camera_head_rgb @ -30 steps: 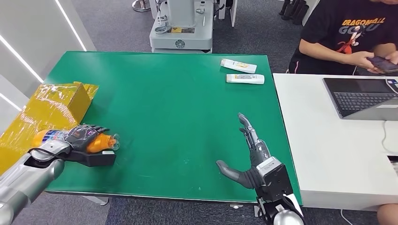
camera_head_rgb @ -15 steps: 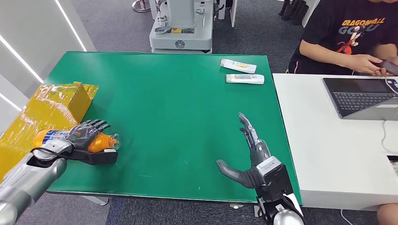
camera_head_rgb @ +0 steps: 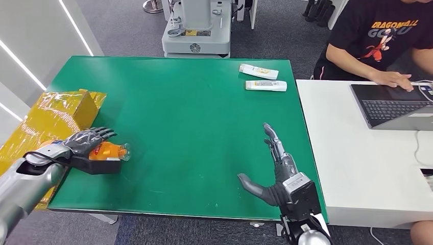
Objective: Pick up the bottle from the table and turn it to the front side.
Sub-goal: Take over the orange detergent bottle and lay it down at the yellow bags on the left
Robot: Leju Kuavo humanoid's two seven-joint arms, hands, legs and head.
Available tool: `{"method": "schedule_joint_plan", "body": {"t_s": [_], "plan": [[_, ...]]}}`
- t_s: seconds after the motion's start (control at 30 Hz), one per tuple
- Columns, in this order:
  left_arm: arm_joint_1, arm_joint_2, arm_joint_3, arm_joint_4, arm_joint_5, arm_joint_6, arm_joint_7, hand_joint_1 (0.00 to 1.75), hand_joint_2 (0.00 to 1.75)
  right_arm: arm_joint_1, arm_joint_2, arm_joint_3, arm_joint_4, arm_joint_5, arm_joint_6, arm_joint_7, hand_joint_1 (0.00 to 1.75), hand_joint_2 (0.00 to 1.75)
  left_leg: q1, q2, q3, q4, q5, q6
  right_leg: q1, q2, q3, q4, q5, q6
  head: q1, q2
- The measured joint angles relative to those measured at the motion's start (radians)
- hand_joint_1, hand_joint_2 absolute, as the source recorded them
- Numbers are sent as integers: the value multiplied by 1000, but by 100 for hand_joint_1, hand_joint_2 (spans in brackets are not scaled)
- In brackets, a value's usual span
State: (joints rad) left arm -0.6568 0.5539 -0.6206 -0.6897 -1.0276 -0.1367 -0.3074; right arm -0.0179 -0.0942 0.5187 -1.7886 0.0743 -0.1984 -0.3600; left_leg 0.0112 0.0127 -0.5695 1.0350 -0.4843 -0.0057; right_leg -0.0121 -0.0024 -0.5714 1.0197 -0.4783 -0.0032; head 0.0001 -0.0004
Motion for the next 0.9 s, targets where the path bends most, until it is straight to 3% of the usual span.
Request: {"method": "schedule_joint_plan", "body": {"t_s": [0.1,0.33,0.63,0.7,0.77,0.9], "plan": [[-5,54,5,-65,33,-72,-2,0,175,3,0,-3,-2,-4,7,-2,0,175,0,1,0,0,0,0,0,1,0,0,0,0,0,0],[-4,241,19,-309,144,-216,9,0,175,11,0,-21,-19,-13,30,-12,0,175,1,1,-1,0,0,0,1,1,-2,0,0,-1,0,0],[-70,380,23,-538,268,-329,25,0,175,30,-6,-32,-33,-20,20,-34,0,175,0,1,-1,0,0,0,1,1,-2,0,0,-1,0,0],[-81,391,28,-577,315,-294,34,0,175,38,-7,-36,-40,-18,15,-39,0,175,0,1,-1,0,0,0,0,1,-2,0,0,-1,0,0],[-66,387,52,-610,373,-189,39,0,175,46,-7,-40,-48,-13,11,-42,0,175,0,1,-1,0,0,0,0,1,-2,0,0,-1,0,0],[34,302,159,-668,463,81,24,0,175,59,-7,-45,-62,0,5,-41,0,175,-2,1,-1,0,0,0,-1,1,-2,0,0,-1,0,0]]}}
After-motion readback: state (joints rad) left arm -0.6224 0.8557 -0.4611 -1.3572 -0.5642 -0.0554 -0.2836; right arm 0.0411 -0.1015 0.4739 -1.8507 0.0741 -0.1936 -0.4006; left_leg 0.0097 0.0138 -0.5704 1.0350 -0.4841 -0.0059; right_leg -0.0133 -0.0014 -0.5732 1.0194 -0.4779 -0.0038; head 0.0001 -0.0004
